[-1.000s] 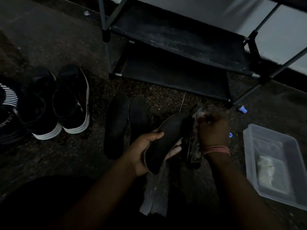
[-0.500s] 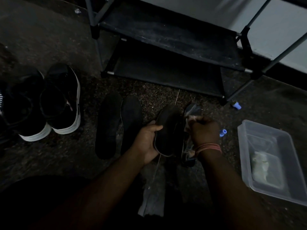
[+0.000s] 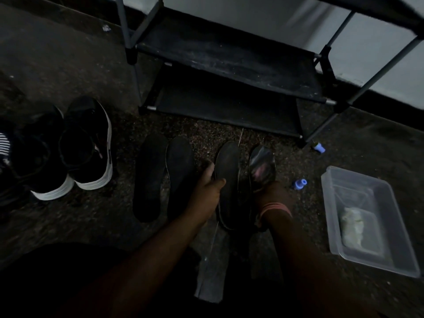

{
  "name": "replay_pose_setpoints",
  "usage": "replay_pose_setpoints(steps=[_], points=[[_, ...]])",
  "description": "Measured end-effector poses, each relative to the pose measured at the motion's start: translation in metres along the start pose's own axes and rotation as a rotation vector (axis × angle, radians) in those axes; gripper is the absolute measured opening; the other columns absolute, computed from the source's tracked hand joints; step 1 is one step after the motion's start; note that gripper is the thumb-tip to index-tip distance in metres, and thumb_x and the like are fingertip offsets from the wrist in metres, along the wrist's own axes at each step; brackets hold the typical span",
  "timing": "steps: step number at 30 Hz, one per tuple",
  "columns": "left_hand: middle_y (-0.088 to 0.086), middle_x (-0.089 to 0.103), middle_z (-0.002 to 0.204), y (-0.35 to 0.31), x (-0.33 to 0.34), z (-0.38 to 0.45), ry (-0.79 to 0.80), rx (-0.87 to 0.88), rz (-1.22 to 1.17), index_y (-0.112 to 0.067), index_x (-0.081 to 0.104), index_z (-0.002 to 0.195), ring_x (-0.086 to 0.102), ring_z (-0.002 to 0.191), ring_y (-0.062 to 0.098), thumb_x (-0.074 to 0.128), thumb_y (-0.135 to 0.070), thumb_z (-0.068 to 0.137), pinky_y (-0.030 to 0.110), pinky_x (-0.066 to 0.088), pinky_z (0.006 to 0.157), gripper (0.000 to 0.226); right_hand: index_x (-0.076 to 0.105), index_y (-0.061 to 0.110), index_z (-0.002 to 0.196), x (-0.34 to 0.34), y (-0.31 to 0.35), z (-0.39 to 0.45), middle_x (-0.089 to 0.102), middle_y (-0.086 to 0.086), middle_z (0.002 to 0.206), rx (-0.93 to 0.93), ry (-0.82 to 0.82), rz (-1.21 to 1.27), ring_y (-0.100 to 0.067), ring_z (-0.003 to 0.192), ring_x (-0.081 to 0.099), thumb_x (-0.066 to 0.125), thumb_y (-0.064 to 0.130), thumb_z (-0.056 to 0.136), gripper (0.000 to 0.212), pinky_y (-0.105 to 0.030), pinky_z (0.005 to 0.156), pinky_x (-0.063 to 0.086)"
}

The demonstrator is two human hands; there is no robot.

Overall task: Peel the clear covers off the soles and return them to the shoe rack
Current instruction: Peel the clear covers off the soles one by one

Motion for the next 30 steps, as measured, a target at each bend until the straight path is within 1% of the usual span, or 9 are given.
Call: replay_pose_setpoints(steps=[2, 4, 7, 10, 12, 16, 21, 26, 30], points=[[-0.009, 0.048, 0.143, -0.008, -0.001, -0.009, 0.010, 0.027, 0.021, -0.017, 0.035, 0.156, 0.052, 0.114, -0.006, 0.050, -0.005, 0.103, 0.012, 0.043, 0.094, 0.057, 0.070, 0.007, 0.102, -0.002, -0.006, 0.002, 0.071, -0.014, 0.105, 0.020, 0.026, 0.064, -0.032, 0.097, 0.067, 0.058, 0.037, 0.093, 0.033, -0.029, 0.078, 0.049], [-0.009, 0.048, 0.143, -0.011, -0.004, -0.017, 0.023, 0.053, 0.044, -0.016, 0.041, 0.153, 0.051, 0.125, -0.001, 0.048, -0.003, 0.104, 0.008, 0.042, 0.095, 0.051, 0.066, 0.004, 0.112, 0.001, -0.016, 0.011, 0.068, -0.015, 0.115, 0.059, 0.131, 0.182, -0.029, 0.095, 0.066, 0.061, 0.029, 0.093, 0.032, -0.022, 0.065, 0.046], [0.002, 0.053, 0.148, -0.015, -0.014, -0.034, 0.064, 0.077, 0.098, -0.020, 0.050, 0.145, 0.050, 0.135, 0.015, 0.049, -0.008, 0.105, 0.033, 0.041, 0.114, 0.042, 0.056, 0.001, 0.129, -0.004, -0.023, 0.013, 0.061, -0.017, 0.124, 0.129, 0.329, 0.438, -0.021, 0.083, 0.060, 0.070, 0.018, 0.087, 0.047, -0.027, 0.065, 0.055], [0.007, 0.057, 0.145, -0.013, -0.021, -0.060, 0.107, 0.015, 0.009, -0.018, 0.052, 0.143, 0.055, 0.131, 0.021, 0.047, -0.012, 0.106, 0.038, 0.045, 0.110, 0.038, 0.066, 0.014, 0.108, -0.028, -0.021, 0.003, 0.063, -0.005, 0.103, 0.039, 0.343, 0.470, -0.018, 0.084, 0.060, 0.072, 0.031, 0.084, 0.030, -0.034, 0.084, 0.055], [0.007, 0.060, 0.142, -0.008, -0.020, -0.079, 0.133, -0.074, -0.141, -0.018, 0.054, 0.141, 0.057, 0.131, 0.026, 0.050, -0.018, 0.106, 0.040, 0.049, 0.105, 0.035, 0.069, 0.020, 0.092, -0.038, -0.005, -0.032, 0.064, -0.003, 0.093, -0.035, 0.465, 0.687, -0.010, 0.075, 0.061, 0.065, 0.019, 0.090, 0.005, -0.030, 0.077, 0.054], [0.014, 0.063, 0.139, 0.007, -0.011, -0.124, 0.309, -0.352, -0.477, -0.016, 0.060, 0.138, 0.061, 0.125, 0.035, 0.056, -0.055, 0.096, 0.053, 0.049, 0.104, 0.057, 0.067, -0.001, 0.094, -0.039, 0.021, -0.120, 0.071, -0.007, 0.070, -0.086, 0.773, 1.154, -0.011, 0.059, 0.067, 0.048, -0.009, 0.092, 0.021, -0.024, 0.059, 0.056], [0.020, 0.056, 0.146, -0.006, -0.005, -0.175, 0.491, -0.337, -0.743, -0.012, 0.060, 0.141, 0.057, 0.129, 0.040, 0.040, -0.064, 0.099, 0.070, 0.031, 0.112, 0.070, 0.065, -0.005, 0.096, -0.035, 0.021, -0.174, 0.073, -0.008, 0.080, -0.179, 0.702, 1.137, -0.016, 0.069, 0.068, 0.055, -0.005, 0.093, 0.010, -0.027, 0.059, 0.057], [0.021, 0.055, 0.146, -0.001, -0.015, -0.191, 0.418, -0.289, -0.696, -0.007, 0.055, 0.144, 0.053, 0.134, 0.037, 0.043, -0.044, 0.103, 0.057, 0.036, 0.117, 0.057, 0.066, 0.001, 0.083, -0.041, 0.019, -0.200, 0.074, -0.007, 0.079, -0.319, 0.556, 1.002, -0.014, 0.069, 0.069, 0.060, -0.004, 0.092, 0.012, -0.023, 0.054, 0.054], [0.019, 0.057, 0.144, -0.003, -0.024, -0.194, 0.401, -0.239, -0.670, -0.009, 0.058, 0.143, 0.052, 0.136, 0.036, 0.041, -0.046, 0.105, 0.053, 0.032, 0.120, 0.056, 0.062, -0.013, 0.090, -0.053, 0.020, -0.214, 0.068, -0.012, 0.066, -0.485, 0.380, 0.940, -0.008, 0.059, 0.067, 0.062, -0.007, 0.090, 0.006, -0.020, 0.056, 0.054]])
Point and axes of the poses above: each hand's wrist, its own z-axis towards the middle knuckle, its own x-axis out of the palm, y = z × x, the point moved 7 cm from there along z, towards the middle knuckle
